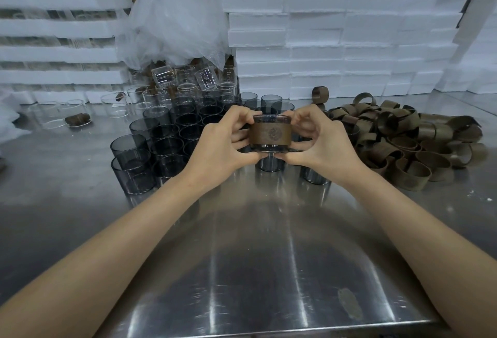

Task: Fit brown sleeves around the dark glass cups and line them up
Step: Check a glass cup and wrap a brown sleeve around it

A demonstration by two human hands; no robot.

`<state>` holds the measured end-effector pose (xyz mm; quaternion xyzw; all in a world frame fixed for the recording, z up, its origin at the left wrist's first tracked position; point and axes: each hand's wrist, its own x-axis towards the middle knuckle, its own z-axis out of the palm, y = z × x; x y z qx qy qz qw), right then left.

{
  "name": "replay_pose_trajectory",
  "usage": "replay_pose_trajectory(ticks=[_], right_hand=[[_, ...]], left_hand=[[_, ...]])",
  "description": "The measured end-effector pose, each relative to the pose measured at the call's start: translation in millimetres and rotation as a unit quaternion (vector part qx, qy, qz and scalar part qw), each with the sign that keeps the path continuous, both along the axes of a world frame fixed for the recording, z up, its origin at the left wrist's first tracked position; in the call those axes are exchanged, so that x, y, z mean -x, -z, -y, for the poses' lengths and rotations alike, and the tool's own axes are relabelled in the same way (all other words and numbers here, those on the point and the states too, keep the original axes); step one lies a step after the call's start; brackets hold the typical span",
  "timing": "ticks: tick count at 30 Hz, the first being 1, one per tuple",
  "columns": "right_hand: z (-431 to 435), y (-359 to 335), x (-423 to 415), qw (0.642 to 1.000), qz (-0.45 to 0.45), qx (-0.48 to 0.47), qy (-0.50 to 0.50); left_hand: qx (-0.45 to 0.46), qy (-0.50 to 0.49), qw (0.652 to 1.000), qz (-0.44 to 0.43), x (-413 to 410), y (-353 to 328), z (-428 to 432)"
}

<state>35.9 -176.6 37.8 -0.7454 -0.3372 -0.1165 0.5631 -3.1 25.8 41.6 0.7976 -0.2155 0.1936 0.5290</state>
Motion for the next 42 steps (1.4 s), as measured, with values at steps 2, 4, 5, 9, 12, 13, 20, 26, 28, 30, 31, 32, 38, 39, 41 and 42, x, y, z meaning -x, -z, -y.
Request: replay_pose_trajectory(ticks=[2, 4, 5, 9, 12, 13, 20, 26, 28, 30, 31, 32, 38, 39, 41, 42], right_hand=[[-0.6, -0.3, 0.6, 1.0, 0.004, 0.003, 0.002], [-1.0, -0.1, 0.6, 1.0, 0.006, 0.005, 0.005], [-1.0, -0.1, 0.5, 1.0, 0.006, 0.006, 0.006], [-1.2, 0.2, 0.3, 1.0, 0.005, 0.007, 0.008], [-1.5, 0.5, 0.2, 1.0, 0.009, 0.006, 0.006], [-1.5, 0.6, 0.0, 1.0, 0.01, 0.005, 0.004], [-0.8, 2.7, -1.8, 1.0, 0.014, 0.006, 0.001], [-0.1, 3.2, -2.8, 1.0, 0.013, 0.012, 0.002], [-0.4, 3.2, -2.6, 1.0, 0.015, 0.01, 0.003], [-0.2, 3.3, -2.4, 1.0, 0.018, 0.008, 0.001], [-0.2, 3.2, -2.3, 1.0, 0.019, 0.006, -0.001], [0.0, 3.1, -2.3, 1.0, 0.018, 0.003, -0.005], [5.1, -0.3, -4.5, 0.998, -0.026, -0.024, -0.06], [6.5, -0.9, -3.9, 0.997, -0.029, -0.025, -0.072], [7.5, -1.5, -2.8, 0.997, -0.011, -0.012, -0.075], [7.5, -1.5, -2.5, 0.998, 0.01, 0.004, -0.065]], left_hand=[[-0.001, 0.0, 1.0, -0.001, -0.1, -0.1, -0.1], [-0.003, -0.001, 1.0, 0.0, 0.0, -0.4, -0.4], [-0.004, -0.001, 1.0, 0.0, 0.0, -0.5, -0.6], [-0.007, -0.002, 1.0, -0.001, -0.1, -0.4, -0.8], [-0.008, -0.001, 1.0, 0.002, -0.7, -0.2, -1.0], [-0.007, 0.0, 1.0, 0.003, -0.9, 0.1, -1.0], [0.0, 0.004, 1.0, -0.001, -1.7, 0.7, -2.0], [0.002, 0.003, 1.0, -0.003, -1.7, 2.0, -1.1], [0.004, 0.003, 1.0, -0.005, -1.6, 1.9, -1.3], [0.002, 0.003, 1.0, -0.002, -1.5, 1.1, -1.7], [0.003, 0.003, 1.0, 0.0, -1.5, 0.7, -2.0], [0.005, 0.004, 1.0, 0.001, -1.5, 0.4, -2.0], [0.018, 0.004, 1.0, -0.006, -2.8, 0.1, -1.7], [0.019, 0.004, 1.0, -0.009, -3.1, 0.4, -2.0], [0.012, 0.003, 1.0, -0.01, -2.9, 0.9, -2.4], [0.005, 0.004, 1.0, -0.009, -2.2, 1.0, -2.5]])
